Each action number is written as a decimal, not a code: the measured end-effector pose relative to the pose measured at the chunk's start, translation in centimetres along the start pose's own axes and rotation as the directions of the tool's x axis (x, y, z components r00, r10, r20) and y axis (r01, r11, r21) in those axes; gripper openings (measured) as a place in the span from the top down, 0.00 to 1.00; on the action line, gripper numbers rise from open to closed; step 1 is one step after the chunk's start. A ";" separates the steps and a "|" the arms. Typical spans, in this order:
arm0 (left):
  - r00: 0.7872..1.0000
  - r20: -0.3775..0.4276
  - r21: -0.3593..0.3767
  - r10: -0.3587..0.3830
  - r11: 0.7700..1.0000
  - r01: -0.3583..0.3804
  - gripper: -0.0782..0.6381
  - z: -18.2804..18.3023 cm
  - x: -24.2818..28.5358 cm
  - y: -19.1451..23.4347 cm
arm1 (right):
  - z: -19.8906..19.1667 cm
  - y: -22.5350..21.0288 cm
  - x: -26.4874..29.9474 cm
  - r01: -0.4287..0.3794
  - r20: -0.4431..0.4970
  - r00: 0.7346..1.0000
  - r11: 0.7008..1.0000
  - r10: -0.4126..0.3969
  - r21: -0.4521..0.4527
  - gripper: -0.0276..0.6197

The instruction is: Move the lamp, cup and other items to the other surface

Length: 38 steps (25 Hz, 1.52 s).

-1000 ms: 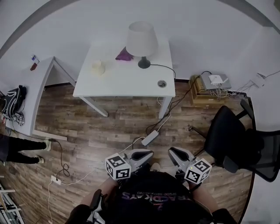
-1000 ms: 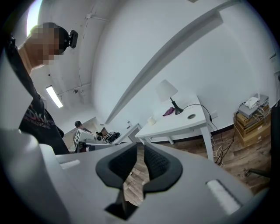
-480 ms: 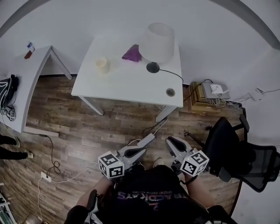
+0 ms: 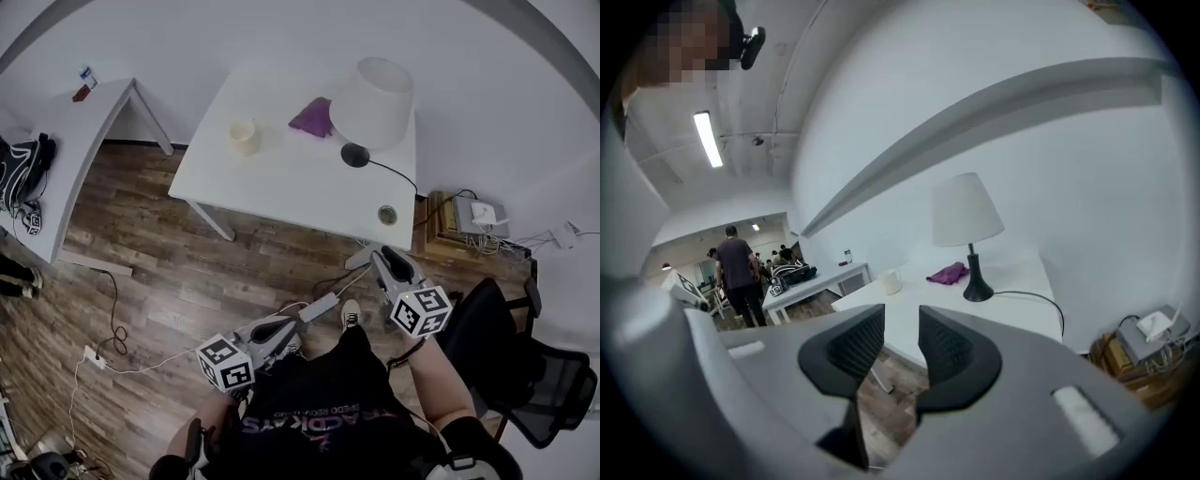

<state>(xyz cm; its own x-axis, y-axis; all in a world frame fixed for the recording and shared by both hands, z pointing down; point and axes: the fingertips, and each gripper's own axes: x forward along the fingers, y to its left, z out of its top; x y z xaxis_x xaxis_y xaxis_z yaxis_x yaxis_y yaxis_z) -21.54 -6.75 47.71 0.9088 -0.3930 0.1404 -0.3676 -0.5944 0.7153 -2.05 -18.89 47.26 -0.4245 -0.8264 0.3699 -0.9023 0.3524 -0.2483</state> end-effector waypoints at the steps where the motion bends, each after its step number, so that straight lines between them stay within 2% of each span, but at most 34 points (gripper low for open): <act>1: 1.000 0.017 0.001 0.023 1.000 -0.023 0.89 0.4 0.0 0.3 | 0.7 -1.2 1.3 0.006 0.005 1.000 1.000 -0.006 -0.019 0.78; 5: 0.989 0.083 -0.027 0.119 0.993 -0.117 0.89 1.9 0.8 1.2 | 3.2 -6.0 6.5 0.024 0.008 1.000 0.996 -0.023 -0.089 0.75; 11: 0.972 0.106 -0.058 0.208 0.978 -0.202 0.89 2.2 5.6 0.9 | 5.1 -13.1 15.3 -0.001 -0.034 0.999 0.980 -0.006 -0.200 0.73; 14: 0.956 0.092 -0.085 0.280 0.958 -0.272 0.89 1.6 6.9 0.7 | 4.5 -16.0 19.5 -0.023 -0.076 0.997 0.971 0.005 -0.239 0.73; 17: 0.929 0.087 -0.129 0.361 0.928 -0.349 0.89 1.0 6.6 0.8 | 3.9 -17.8 23.3 -0.036 -0.107 0.994 0.962 0.007 -0.272 0.70; 20: 0.902 0.085 -0.170 0.424 0.898 -0.406 0.89 0.2 6.5 1.0 | 3.8 -19.1 26.8 -0.042 -0.112 0.994 0.954 0.009 -0.298 0.69; 25: 0.889 0.065 -0.205 0.454 0.878 -0.433 0.89 -1.9 8.1 1.3 | 3.4 -21.1 30.0 -0.063 -0.101 0.994 0.943 0.032 -0.328 0.66; 29: 0.865 0.064 -0.216 0.498 0.853 -0.475 0.89 -2.9 6.6 1.4 | 3.8 -20.1 31.7 -0.068 -0.063 0.997 0.932 0.048 -0.355 0.63; 33: 0.849 0.060 -0.230 0.526 0.835 -0.501 0.89 -3.9 5.0 1.3 | 4.7 -20.1 32.8 -0.044 -0.027 0.999 0.934 0.036 -0.354 0.63; 38: 0.819 0.064 -0.260 0.571 0.802 -0.539 0.89 -5.6 3.2 1.0 | 5.4 -19.2 33.8 -0.043 -0.011 0.999 0.931 0.041 -0.363 0.66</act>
<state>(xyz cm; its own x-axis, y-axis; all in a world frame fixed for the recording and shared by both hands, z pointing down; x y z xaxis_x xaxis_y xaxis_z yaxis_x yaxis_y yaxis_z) -17.91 -4.64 52.67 0.5213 -0.7062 0.4791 -0.7327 -0.0826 0.6755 1.30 -55.98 59.72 -0.4622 -0.8062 0.3693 -0.8489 0.5226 0.0784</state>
